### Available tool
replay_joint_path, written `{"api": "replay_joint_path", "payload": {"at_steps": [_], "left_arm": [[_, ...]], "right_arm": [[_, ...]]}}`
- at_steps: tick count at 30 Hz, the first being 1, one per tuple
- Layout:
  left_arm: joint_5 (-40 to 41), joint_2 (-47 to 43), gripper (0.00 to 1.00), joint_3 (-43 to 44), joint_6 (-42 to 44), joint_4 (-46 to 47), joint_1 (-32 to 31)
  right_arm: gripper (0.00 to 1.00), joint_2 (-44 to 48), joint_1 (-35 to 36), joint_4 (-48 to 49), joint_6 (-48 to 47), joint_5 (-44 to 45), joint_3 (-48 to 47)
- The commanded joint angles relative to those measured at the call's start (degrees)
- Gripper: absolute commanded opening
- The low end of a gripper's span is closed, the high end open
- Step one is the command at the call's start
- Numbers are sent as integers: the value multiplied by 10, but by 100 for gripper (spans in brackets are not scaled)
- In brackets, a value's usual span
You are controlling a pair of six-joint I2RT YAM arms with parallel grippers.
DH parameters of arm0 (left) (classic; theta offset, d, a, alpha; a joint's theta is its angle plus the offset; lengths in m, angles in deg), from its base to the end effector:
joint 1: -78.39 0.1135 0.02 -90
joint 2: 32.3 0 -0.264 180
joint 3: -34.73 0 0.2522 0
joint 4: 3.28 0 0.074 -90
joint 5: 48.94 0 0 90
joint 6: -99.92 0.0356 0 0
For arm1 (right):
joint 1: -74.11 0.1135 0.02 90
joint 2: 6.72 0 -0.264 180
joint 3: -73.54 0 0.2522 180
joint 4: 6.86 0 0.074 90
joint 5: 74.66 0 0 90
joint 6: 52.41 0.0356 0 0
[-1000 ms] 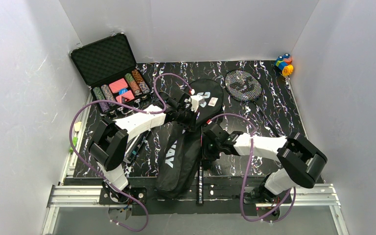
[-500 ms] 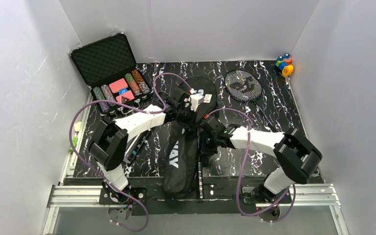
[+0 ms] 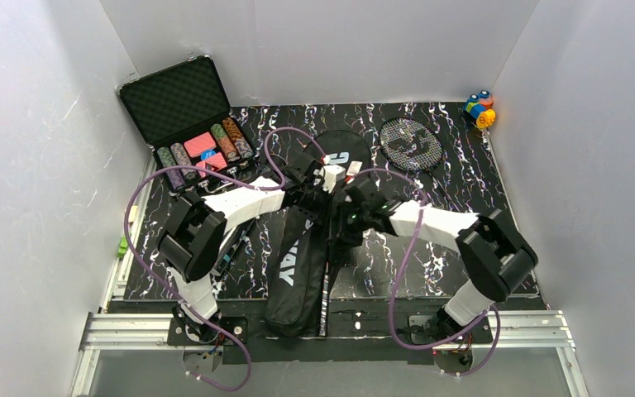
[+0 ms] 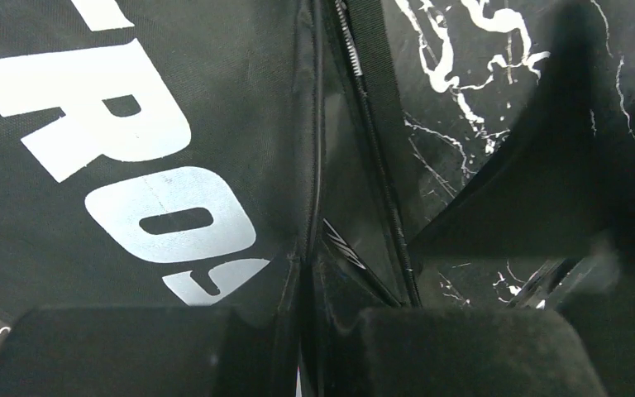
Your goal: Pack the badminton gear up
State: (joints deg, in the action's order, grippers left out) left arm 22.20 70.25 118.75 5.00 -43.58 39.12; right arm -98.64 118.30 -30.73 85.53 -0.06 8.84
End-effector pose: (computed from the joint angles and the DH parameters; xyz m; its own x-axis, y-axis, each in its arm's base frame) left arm 0.2809 -0.2445 0.1989 -0.7224 0.4859 -0.4920 0.6690 0.6708 -0.3200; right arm 0.2237 0.2306 0.1777 -0.9615 0.0636 -0.2674 -0.1161 0.7879 0.6048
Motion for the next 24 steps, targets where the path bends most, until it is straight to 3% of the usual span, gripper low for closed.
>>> {"api": "replay_joint_path", "payload": {"at_steps": [1,6,11,19,24], "left_arm": [[-21,8,7,26,-3,-5,16],[-37,2,13,29,-7,-5,17],[-55,-6,21,35,-14,-11,17],[-58,-20,23,35,-10,-25,17],[-55,-25,23,36,-6,-31,17]], "right_arm": [[68,85,-102,-27,-67,-20,-34],[76,104,-252,-192,-167,92,-126],[77,3,-367,-287,-252,224,-230],[77,-155,-404,-335,-283,358,-349],[77,-204,-417,-334,-294,377,-379]]}}
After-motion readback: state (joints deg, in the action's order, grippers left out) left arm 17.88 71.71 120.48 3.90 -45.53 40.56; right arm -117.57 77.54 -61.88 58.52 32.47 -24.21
